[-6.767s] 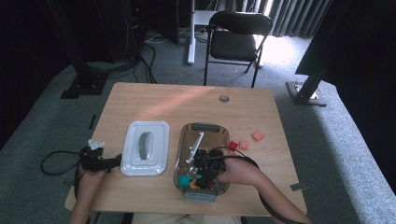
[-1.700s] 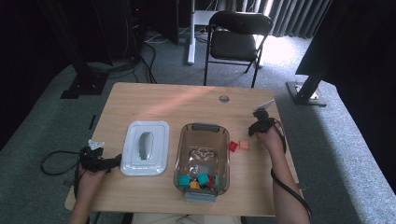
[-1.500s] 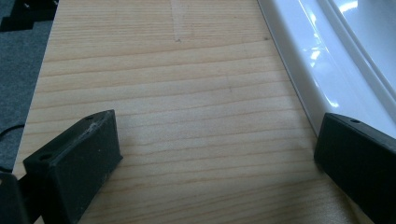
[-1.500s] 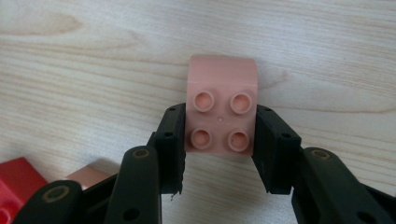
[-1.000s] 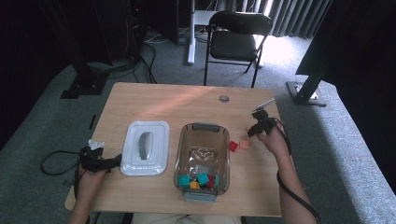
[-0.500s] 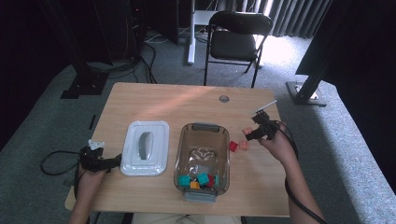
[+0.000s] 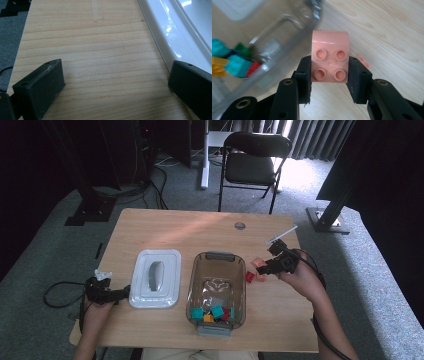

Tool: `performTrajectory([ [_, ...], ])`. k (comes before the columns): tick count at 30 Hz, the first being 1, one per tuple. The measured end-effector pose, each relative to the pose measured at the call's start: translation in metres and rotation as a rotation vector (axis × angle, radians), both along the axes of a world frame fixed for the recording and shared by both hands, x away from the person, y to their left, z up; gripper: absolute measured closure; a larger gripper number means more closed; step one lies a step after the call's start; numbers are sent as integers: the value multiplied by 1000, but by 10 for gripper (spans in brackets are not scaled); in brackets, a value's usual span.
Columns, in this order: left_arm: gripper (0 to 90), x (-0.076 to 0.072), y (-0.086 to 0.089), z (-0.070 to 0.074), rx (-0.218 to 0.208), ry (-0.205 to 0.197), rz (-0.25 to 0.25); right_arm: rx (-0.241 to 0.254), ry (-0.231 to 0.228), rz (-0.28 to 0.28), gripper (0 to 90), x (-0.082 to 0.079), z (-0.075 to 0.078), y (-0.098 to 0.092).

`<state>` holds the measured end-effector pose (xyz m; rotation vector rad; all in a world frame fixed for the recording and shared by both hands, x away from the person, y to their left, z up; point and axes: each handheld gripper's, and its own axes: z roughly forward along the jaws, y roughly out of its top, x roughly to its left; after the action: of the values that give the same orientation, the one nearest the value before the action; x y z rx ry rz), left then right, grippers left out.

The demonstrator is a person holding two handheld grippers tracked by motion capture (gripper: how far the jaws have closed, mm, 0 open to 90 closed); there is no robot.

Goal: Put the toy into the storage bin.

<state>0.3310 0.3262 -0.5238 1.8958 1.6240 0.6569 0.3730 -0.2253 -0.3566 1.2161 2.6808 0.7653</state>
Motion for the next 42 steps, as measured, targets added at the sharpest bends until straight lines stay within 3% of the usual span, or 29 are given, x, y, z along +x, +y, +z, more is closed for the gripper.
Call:
performTrajectory([
  [2, 8, 0, 0, 0, 0, -1, 0, -4, -11, 12, 587, -3, 4, 2],
  [3, 8, 0, 0, 0, -1, -1, 0, 24, -17, 50, 587, -9, 11, 7],
  [10, 8, 0, 0, 0, -1, 2, 0, 31, -45, 160, 587, -27, 27, 26],
  [13, 8, 0, 0, 0, -1, 2, 0, 24, -54, 183, 587, -31, 30, 31],
  [14, 8, 0, 0, 0, -1, 2, 0, 30, -51, 217, 587, -37, 33, 37],
  [21, 8, 0, 0, 0, -1, 1, 0, 17, -63, 310, 586, -50, 38, 55],
  [32, 8, 0, 0, 0, -1, 1, 0, -28, -42, 434, 586, -63, 30, 77],
  [42, 8, 0, 0, 0, -1, 1, 0, -98, 42, 553, 586, -71, 4, 104],
])
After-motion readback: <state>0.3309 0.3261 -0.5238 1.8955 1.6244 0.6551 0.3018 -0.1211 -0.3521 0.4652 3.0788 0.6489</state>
